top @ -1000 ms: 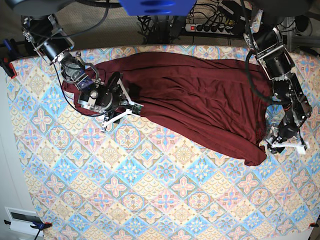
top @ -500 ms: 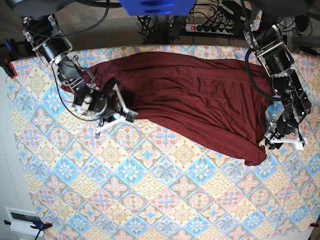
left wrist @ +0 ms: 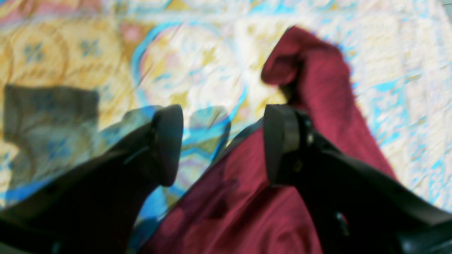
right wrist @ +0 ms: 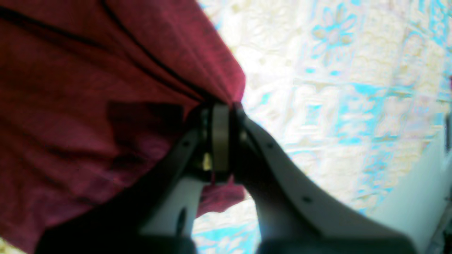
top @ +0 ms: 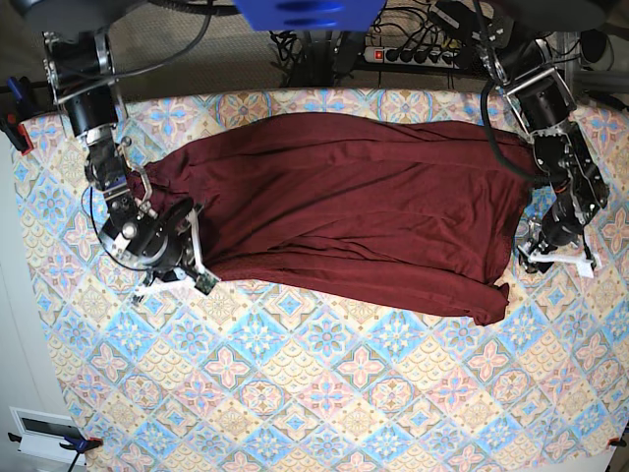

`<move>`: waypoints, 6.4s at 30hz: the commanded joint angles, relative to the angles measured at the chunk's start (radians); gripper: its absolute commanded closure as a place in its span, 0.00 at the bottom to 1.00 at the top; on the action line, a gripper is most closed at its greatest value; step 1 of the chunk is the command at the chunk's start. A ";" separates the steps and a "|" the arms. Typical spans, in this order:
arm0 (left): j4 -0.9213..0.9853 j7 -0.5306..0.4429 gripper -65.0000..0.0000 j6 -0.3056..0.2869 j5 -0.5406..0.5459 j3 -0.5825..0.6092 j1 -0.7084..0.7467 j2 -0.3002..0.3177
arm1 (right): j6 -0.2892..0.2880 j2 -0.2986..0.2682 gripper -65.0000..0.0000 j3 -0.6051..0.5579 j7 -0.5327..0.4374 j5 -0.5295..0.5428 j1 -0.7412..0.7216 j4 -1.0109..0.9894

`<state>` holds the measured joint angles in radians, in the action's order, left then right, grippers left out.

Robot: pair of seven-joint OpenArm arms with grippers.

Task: Layout the t-shirt on the table in an organized manner, then fold the t-shirt properly
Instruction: 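Grasp the shirt's side edges with both grippers and pull outward, then hold the shirt's hem corners with both grippers, smoothing it flat, then pull the held shirt ends apart with both grippers to stretch it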

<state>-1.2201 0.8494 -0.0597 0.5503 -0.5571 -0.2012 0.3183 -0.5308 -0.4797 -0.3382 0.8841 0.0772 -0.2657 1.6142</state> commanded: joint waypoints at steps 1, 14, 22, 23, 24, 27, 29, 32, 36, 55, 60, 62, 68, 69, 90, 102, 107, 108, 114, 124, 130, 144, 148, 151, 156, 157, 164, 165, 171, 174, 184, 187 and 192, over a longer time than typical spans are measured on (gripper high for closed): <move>-0.031 -0.015 0.46 -0.006 0.011 -0.001 -0.014 0.018 | 0.010 -0.011 0.98 0.008 -0.013 -0.006 -0.027 0.010; -0.051 -0.020 0.46 -0.082 -0.032 0.114 0.004 0.032 | 0.010 0.016 0.63 0.014 -0.001 -0.007 -0.002 0.077; -0.007 -0.135 0.46 -0.084 -0.224 0.124 -0.025 -0.017 | 0.010 0.016 0.65 0.017 -0.003 -0.006 0.019 0.102; 0.013 -0.138 0.46 -0.087 -0.237 0.125 -0.039 -0.025 | 0.010 0.016 0.65 0.017 -0.003 -0.006 0.019 0.102; 0.049 -0.137 0.46 -0.087 -0.247 0.125 -0.057 -0.032 | 0.010 0.016 0.65 0.017 -0.003 -0.006 0.019 0.102; 0.165 -0.140 0.46 -0.087 -0.260 0.125 -0.102 -0.037 | 0.010 0.016 0.65 0.024 -0.003 -0.006 0.019 0.102; 0.213 -0.140 0.46 -0.087 -0.255 0.125 -0.117 -0.038 | 0.010 0.016 0.65 0.061 -0.001 -0.006 0.023 0.097; 0.213 -0.140 0.53 -0.088 -0.256 0.125 -0.116 -0.038 | 0.010 0.016 0.64 0.155 -0.001 -0.006 0.053 0.090; 0.211 -0.141 0.88 -0.088 -0.253 0.170 -0.113 -0.003 | 0.010 0.016 0.64 0.251 -0.001 -0.004 0.081 0.070; 0.070 -0.141 1.00 -0.085 -0.250 0.052 -0.010 0.051 | 0.008 0.009 0.64 0.325 -0.015 0.312 0.003 -0.289; 0.070 -0.140 0.99 -0.087 -0.250 0.049 -0.017 0.051 | 0.008 0.008 0.64 0.322 -0.050 0.312 -0.066 -0.361; 0.070 -0.137 0.99 -0.087 -0.250 0.049 -0.019 0.049 | 0.008 0.008 0.64 0.324 -0.061 0.312 -0.068 -0.395; 0.069 -0.134 0.96 -0.087 -0.249 0.049 -0.020 0.048 | 0.008 0.006 0.59 0.322 -0.064 0.312 -0.077 -0.467; 0.069 -0.134 0.93 -0.087 -0.246 0.049 -0.020 0.048 | 0.008 0.006 0.56 0.322 -0.064 0.312 -0.083 -0.475; 0.078 -0.138 0.54 -0.085 -0.092 0.274 -0.106 0.052 | 0.008 0.009 0.98 0.328 -0.062 0.312 -0.088 -0.567; 0.291 -0.141 0.53 -0.084 -0.141 0.280 -0.194 0.043 | 0.008 0.009 0.99 0.330 -0.059 0.312 -0.090 -0.565; 0.293 -0.134 0.54 -0.088 -0.206 0.311 -0.189 0.020 | 0.008 0.009 0.99 0.330 -0.058 0.313 -0.090 -0.565; 0.293 -0.134 0.56 -0.088 -0.204 0.348 -0.188 0.020 | 0.008 0.009 0.99 0.330 -0.058 0.313 -0.090 -0.565; 0.291 -0.149 0.98 -0.088 -0.201 0.401 -0.188 0.025 | 0.008 0.009 0.98 0.328 -0.056 0.313 -0.086 -0.559; 0.240 -0.149 1.00 -0.088 -0.152 0.285 -0.183 0.068 | 0.008 0.009 0.85 0.328 -0.059 0.313 -0.085 -0.524; 0.158 -0.147 1.00 -0.088 -0.039 0.286 -0.140 0.107 | 0.008 0.009 0.75 0.322 -0.052 0.313 -0.088 -0.480; 0.156 -0.150 1.00 -0.088 -0.032 0.285 -0.140 0.107 | 0.008 0.012 0.96 0.327 -0.064 0.312 -0.090 -0.630; 0.156 -0.150 1.00 -0.088 -0.032 0.285 -0.142 0.123 | -0.084 0.012 1.00 0.330 -0.062 0.313 -0.090 -0.622; 0.155 -0.152 1.00 -0.088 -0.031 0.285 -0.142 0.126 | -0.125 0.012 1.00 0.351 -0.067 0.316 -0.091 -0.619; 0.153 -0.149 1.00 -0.088 0.021 0.190 -0.142 0.129 | -0.127 0.012 1.00 0.472 -0.058 0.316 -0.090 -0.542; 0.153 -0.147 1.00 -0.088 0.030 0.168 -0.142 0.129 | -0.128 0.012 1.00 0.477 -0.058 0.316 -0.090 -0.523; 0.153 -0.147 1.00 -0.088 0.044 0.141 -0.142 0.129 | -0.128 0.012 1.00 0.486 -0.024 0.316 -0.090 -0.384; 0.153 -0.147 1.00 -0.088 0.046 0.141 -0.142 0.129 | -0.128 0.012 1.00 0.488 -0.019 0.316 -0.090 -0.358; 0.087 -0.149 1.00 -0.088 0.053 0.128 -0.140 0.127 | -0.128 0.012 1.00 0.488 -0.015 0.318 -0.090 -0.265; 0.075 -0.147 1.00 -0.088 0.086 0.076 -0.140 0.127 | -0.128 0.012 1.00 0.488 -0.015 0.318 -0.090 -0.260; 0.075 -0.094 1.00 -0.088 0.142 -0.016 -0.140 0.149 | -0.165 0.012 1.00 0.601 -0.013 0.318 -0.086 -0.260; 0.075 -0.094 1.00 -0.088 0.142 -0.017 -0.139 0.149 | -0.167 0.012 1.00 0.603 -0.013 0.318 -0.086 -0.260; 0.075 -0.089 1.00 -0.088 0.132 -0.017 -0.139 0.149 | -0.167 0.012 1.00 0.603 -0.013 0.318 -0.085 -0.260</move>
<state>-1.1286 0.7753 -0.1421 0.6773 -0.5701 -0.3164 0.4438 -0.6968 -0.4465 0.2565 0.8944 0.3782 -0.3244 1.3380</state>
